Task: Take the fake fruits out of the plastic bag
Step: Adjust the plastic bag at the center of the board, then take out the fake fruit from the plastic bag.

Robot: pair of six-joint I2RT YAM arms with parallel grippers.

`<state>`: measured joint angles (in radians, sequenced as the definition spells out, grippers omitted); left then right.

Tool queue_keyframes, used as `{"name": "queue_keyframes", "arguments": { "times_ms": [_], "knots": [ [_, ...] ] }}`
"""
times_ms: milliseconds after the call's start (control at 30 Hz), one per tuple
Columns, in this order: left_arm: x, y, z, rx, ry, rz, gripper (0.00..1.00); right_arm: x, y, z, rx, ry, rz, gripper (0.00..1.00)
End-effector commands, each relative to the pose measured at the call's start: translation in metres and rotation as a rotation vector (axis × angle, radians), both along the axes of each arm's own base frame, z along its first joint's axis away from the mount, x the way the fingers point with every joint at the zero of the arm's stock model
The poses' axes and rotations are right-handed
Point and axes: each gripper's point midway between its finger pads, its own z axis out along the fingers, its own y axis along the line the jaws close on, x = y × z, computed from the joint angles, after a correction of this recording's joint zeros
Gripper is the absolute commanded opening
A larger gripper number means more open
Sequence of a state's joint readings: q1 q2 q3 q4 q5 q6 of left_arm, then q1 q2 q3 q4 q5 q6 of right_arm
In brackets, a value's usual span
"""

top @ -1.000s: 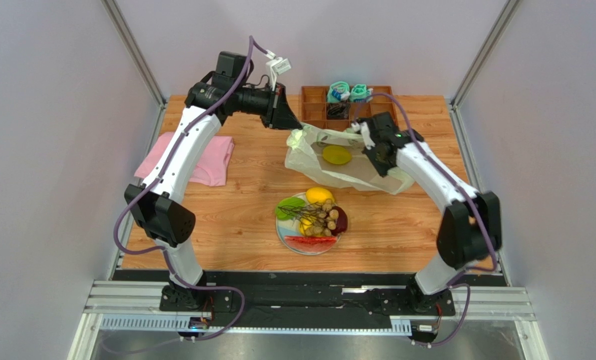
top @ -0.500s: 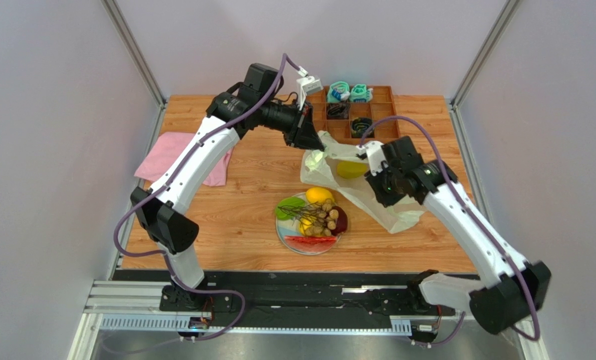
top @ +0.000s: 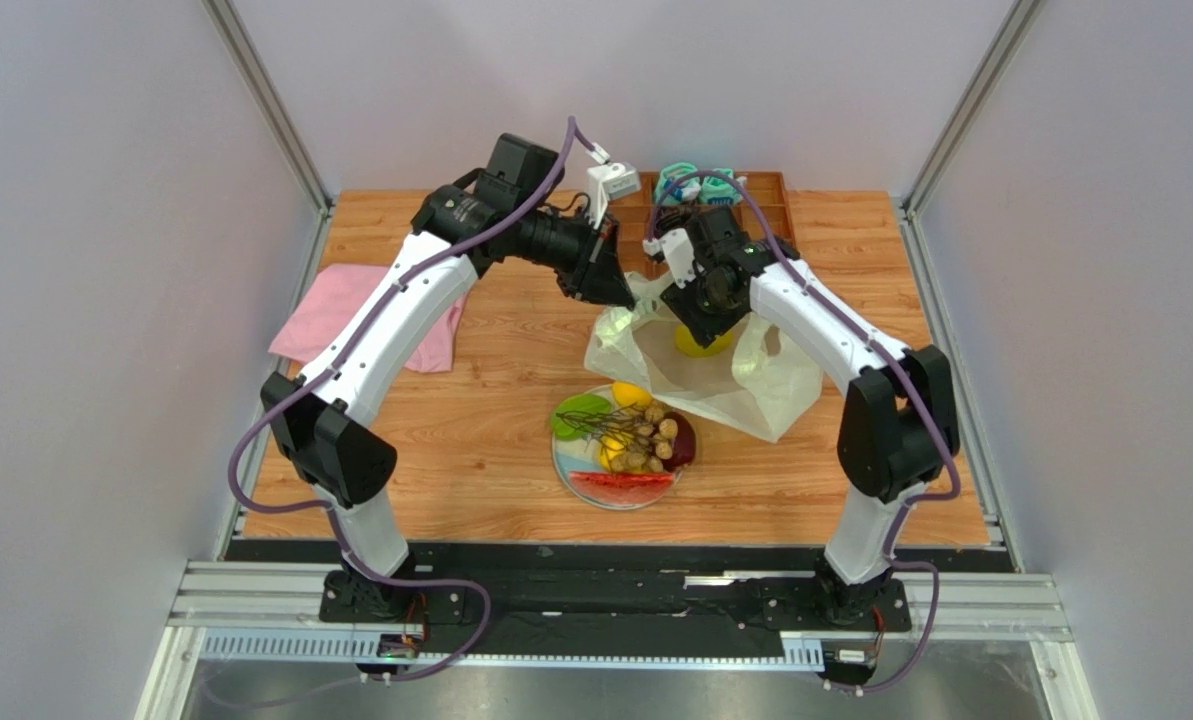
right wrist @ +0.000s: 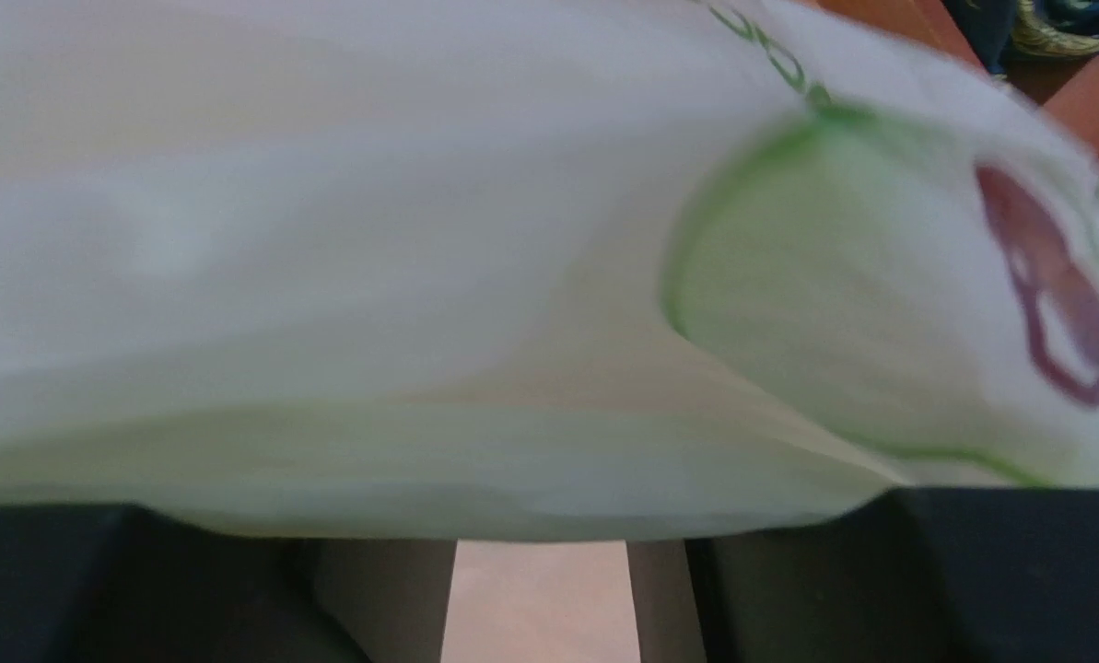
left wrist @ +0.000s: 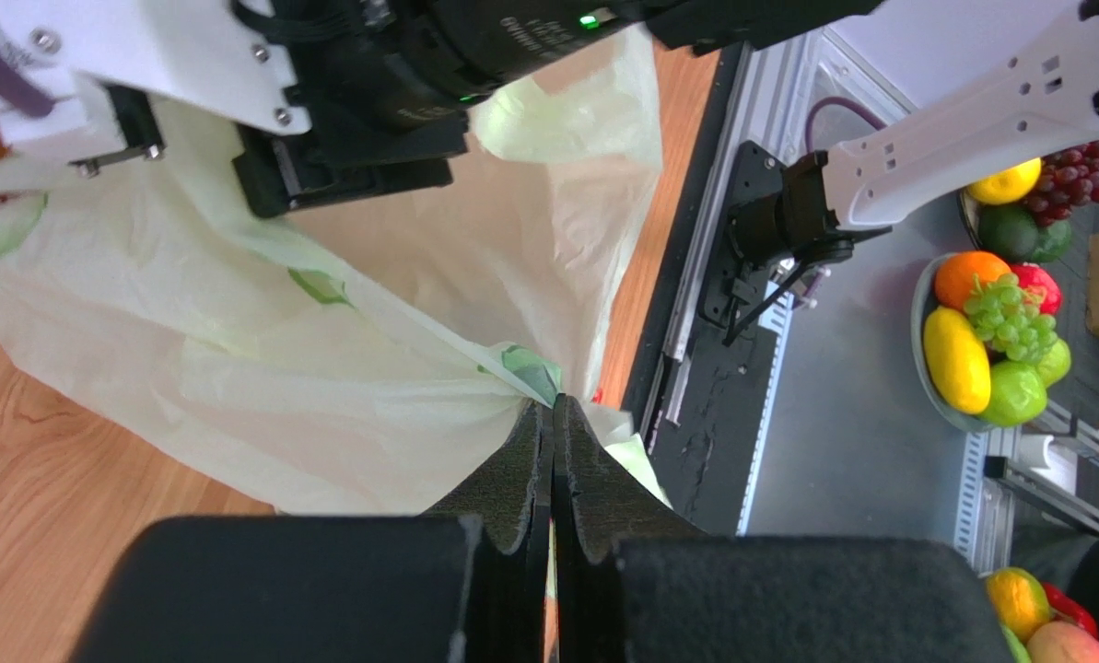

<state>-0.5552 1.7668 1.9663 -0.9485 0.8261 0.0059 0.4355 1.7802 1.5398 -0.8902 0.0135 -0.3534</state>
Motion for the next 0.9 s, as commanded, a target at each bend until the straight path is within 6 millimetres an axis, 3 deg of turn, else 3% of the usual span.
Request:
{"name": "queue_keyframes", "arguments": {
  "times_ms": [0, 133, 300, 333, 433, 467, 600, 633, 767, 867],
  "knots": [
    [-0.006, 0.001, 0.014, -0.040, -0.035, -0.043, 0.00, 0.027, 0.006, -0.006, -0.036, -0.029, 0.024, 0.54],
    [-0.005, -0.001, 0.015, -0.054, -0.027, -0.058, 0.00, 0.031, 0.007, -0.018, -0.076, 0.005, 0.084, 0.65],
    [-0.006, -0.005, 0.016, -0.072, -0.014, -0.082, 0.00, 0.034, 0.012, -0.031, -0.090, 0.004, 0.166, 0.70],
    [-0.007, -0.005, 0.015, -0.075, -0.010, -0.088, 0.00, 0.033, 0.018, -0.033, -0.054, 0.010, 0.196, 0.77],
    [-0.005, -0.008, 0.013, -0.079, -0.001, -0.097, 0.00, 0.035, 0.027, -0.037, -0.041, 0.005, 0.263, 0.82],
    [-0.006, -0.008, 0.014, -0.084, 0.000, -0.105, 0.00, 0.036, 0.029, -0.038, -0.047, 0.000, 0.295, 0.87],
    [-0.005, -0.010, 0.013, -0.087, 0.001, -0.111, 0.00, 0.050, 0.040, -0.049, -0.062, -0.015, 0.368, 0.90],
    [-0.004, -0.010, 0.014, -0.089, 0.000, -0.112, 0.00, 0.052, 0.039, -0.065, -0.082, 0.018, 0.370, 0.91],
    [-0.004, -0.011, 0.014, -0.093, 0.001, -0.112, 0.00, 0.065, 0.043, -0.084, -0.105, 0.044, 0.387, 0.91],
    [-0.004, -0.011, 0.016, -0.097, -0.007, -0.109, 0.00, 0.076, 0.042, -0.092, -0.138, 0.023, 0.398, 0.79]
  ]
}}
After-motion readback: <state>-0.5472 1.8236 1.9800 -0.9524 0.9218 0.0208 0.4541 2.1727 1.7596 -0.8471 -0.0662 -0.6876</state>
